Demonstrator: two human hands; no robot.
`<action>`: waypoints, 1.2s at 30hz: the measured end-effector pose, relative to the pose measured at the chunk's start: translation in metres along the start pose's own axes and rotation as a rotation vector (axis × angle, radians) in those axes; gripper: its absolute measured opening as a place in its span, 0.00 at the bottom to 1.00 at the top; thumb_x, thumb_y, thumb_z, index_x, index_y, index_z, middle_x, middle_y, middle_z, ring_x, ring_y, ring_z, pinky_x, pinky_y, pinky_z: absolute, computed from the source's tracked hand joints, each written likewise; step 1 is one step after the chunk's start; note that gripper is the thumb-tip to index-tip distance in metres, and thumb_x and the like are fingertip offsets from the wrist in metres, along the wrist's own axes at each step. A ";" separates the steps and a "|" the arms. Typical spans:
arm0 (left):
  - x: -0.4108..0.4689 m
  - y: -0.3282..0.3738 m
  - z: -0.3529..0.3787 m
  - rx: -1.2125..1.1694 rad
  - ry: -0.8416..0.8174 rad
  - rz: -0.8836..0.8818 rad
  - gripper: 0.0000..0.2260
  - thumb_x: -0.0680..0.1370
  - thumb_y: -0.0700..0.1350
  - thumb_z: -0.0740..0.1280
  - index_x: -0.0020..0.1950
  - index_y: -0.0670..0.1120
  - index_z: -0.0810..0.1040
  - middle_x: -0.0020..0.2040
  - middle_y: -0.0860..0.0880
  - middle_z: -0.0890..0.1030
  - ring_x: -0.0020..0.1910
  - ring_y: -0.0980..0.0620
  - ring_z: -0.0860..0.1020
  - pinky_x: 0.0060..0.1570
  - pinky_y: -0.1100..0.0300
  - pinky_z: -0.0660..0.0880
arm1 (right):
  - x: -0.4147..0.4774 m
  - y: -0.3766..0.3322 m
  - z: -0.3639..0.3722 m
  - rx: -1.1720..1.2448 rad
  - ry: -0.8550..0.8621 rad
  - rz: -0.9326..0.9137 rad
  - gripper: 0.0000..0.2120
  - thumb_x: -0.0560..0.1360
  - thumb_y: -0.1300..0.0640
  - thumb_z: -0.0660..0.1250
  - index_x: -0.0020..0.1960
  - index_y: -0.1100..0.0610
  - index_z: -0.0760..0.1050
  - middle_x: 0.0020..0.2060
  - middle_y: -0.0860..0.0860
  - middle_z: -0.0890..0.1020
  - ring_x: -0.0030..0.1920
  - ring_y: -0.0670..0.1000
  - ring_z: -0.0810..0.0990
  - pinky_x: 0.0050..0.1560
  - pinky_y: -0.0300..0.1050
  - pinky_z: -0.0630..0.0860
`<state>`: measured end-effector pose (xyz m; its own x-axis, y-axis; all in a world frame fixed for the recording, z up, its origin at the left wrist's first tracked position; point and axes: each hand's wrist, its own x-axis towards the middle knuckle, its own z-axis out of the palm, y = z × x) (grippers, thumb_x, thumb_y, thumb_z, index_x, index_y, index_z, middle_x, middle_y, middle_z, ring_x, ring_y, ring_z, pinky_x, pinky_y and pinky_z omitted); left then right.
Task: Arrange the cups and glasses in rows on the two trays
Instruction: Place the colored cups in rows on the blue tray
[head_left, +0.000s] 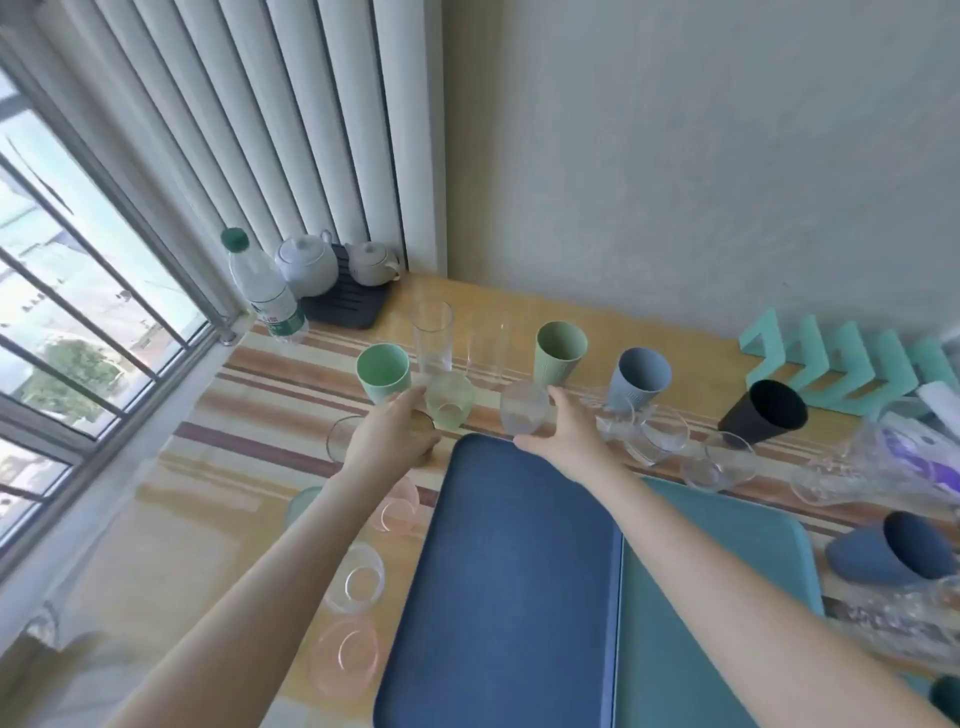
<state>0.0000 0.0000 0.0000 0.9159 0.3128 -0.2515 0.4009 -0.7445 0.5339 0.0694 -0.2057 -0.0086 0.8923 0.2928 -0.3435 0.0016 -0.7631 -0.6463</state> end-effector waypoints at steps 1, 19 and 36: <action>0.006 0.002 0.002 0.024 0.000 0.016 0.28 0.73 0.47 0.67 0.72 0.49 0.64 0.68 0.47 0.72 0.64 0.44 0.71 0.55 0.52 0.70 | 0.005 0.000 0.002 -0.006 0.011 0.006 0.41 0.70 0.52 0.72 0.74 0.56 0.51 0.74 0.53 0.58 0.73 0.54 0.55 0.69 0.51 0.58; 0.106 -0.012 0.067 0.199 -0.065 0.061 0.36 0.71 0.47 0.71 0.73 0.45 0.56 0.71 0.44 0.63 0.66 0.43 0.66 0.54 0.49 0.71 | 0.080 0.027 0.057 -0.026 0.166 0.121 0.41 0.67 0.52 0.74 0.69 0.61 0.54 0.66 0.58 0.66 0.65 0.58 0.67 0.56 0.51 0.70; 0.040 0.011 0.074 0.075 -0.039 0.264 0.33 0.68 0.45 0.71 0.70 0.46 0.63 0.63 0.45 0.69 0.64 0.44 0.68 0.57 0.54 0.69 | 0.006 0.043 0.052 0.122 0.255 -0.027 0.35 0.67 0.55 0.74 0.69 0.53 0.60 0.64 0.50 0.68 0.63 0.51 0.67 0.53 0.39 0.64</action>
<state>0.0395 -0.0394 -0.0635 0.9864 0.0809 -0.1431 0.1449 -0.8390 0.5245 0.0514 -0.2069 -0.0744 0.9775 0.1459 -0.1525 -0.0137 -0.6773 -0.7356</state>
